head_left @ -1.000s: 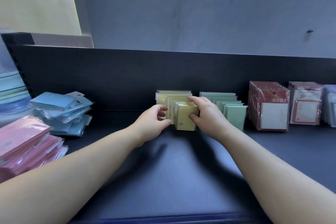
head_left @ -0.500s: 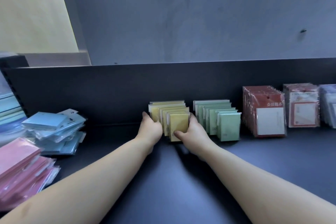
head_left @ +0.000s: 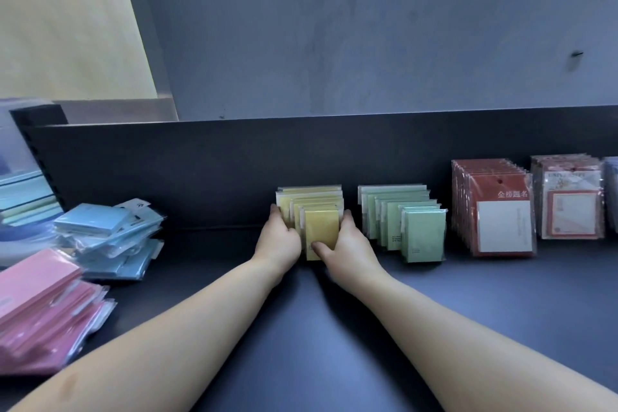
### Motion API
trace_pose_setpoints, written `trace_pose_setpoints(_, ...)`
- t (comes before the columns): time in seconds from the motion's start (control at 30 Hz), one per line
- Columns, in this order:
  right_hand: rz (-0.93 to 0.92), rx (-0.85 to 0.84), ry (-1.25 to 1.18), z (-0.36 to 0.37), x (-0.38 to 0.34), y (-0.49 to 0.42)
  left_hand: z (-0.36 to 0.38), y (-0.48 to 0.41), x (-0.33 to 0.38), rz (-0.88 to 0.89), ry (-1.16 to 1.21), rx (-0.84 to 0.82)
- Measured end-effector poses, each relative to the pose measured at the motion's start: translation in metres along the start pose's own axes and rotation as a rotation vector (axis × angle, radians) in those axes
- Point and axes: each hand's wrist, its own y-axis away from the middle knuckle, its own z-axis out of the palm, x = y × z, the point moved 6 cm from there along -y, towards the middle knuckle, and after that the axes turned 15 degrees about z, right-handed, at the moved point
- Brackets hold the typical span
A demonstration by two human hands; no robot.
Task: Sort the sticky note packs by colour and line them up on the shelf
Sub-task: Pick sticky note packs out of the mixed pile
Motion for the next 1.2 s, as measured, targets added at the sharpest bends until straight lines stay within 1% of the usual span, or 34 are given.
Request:
trace_pose_setpoints(0.13,-0.003,-0.017,0.022,-0.001,-0.001,0.003,-0.002,0.003,0.006,0.016,-0.007,0.013)
trace_pose_setpoints(0.2,-0.010,-0.027,0.014,-0.002,-0.002,0.005,-0.004,0.007,0.010,0.018,-0.003,0.047)
trace_pose_setpoints(0.27,-0.008,-0.024,0.001,-0.002,-0.001,0.006,-0.009,0.010,0.012,0.022,-0.046,0.145)
trace_pose_setpoints(0.33,-0.010,-0.006,-0.022,-0.003,-0.001,0.006,-0.018,0.016,0.016,0.067,-0.111,0.261)
trace_pose_setpoints(0.37,-0.014,0.005,-0.040,-0.003,-0.001,0.005,-0.021,0.018,0.019,0.094,-0.119,0.286)
trace_pose_setpoints(0.43,-0.024,0.017,-0.073,-0.003,0.000,0.004,-0.020,0.020,0.023,0.115,-0.098,0.245)
trace_pose_setpoints(0.53,-0.042,0.006,-0.102,-0.004,0.000,0.003,-0.007,0.028,0.026,0.090,-0.048,0.121)
trace_pose_setpoints(0.6,-0.041,-0.003,-0.112,-0.004,0.001,0.003,0.003,0.036,0.025,0.065,0.004,0.081)
trace_pose_setpoints(0.73,-0.034,-0.024,-0.137,-0.003,0.001,0.002,0.010,0.043,0.026,0.050,0.059,0.081)
trace_pose_setpoints(0.9,-0.028,-0.019,-0.115,-0.008,-0.002,0.006,0.003,0.051,0.030,0.072,0.017,0.094)
trace_pose_setpoints(0.97,-0.082,0.027,-0.081,-0.015,-0.009,0.014,-0.007,0.054,0.030,0.065,0.010,0.131)
trace_pose_setpoints(1.1,-0.358,0.142,0.015,-0.023,-0.036,0.041,-0.033,0.066,0.032,0.051,-0.019,0.187)
trace_pose_setpoints(1.13,-0.426,0.136,0.020,-0.022,-0.043,0.050,-0.041,0.070,0.032,0.051,-0.025,0.190)
trace_pose_setpoints(1.2,-0.526,0.072,0.019,-0.015,-0.055,0.065,-0.057,0.077,0.033,0.065,-0.043,0.187)
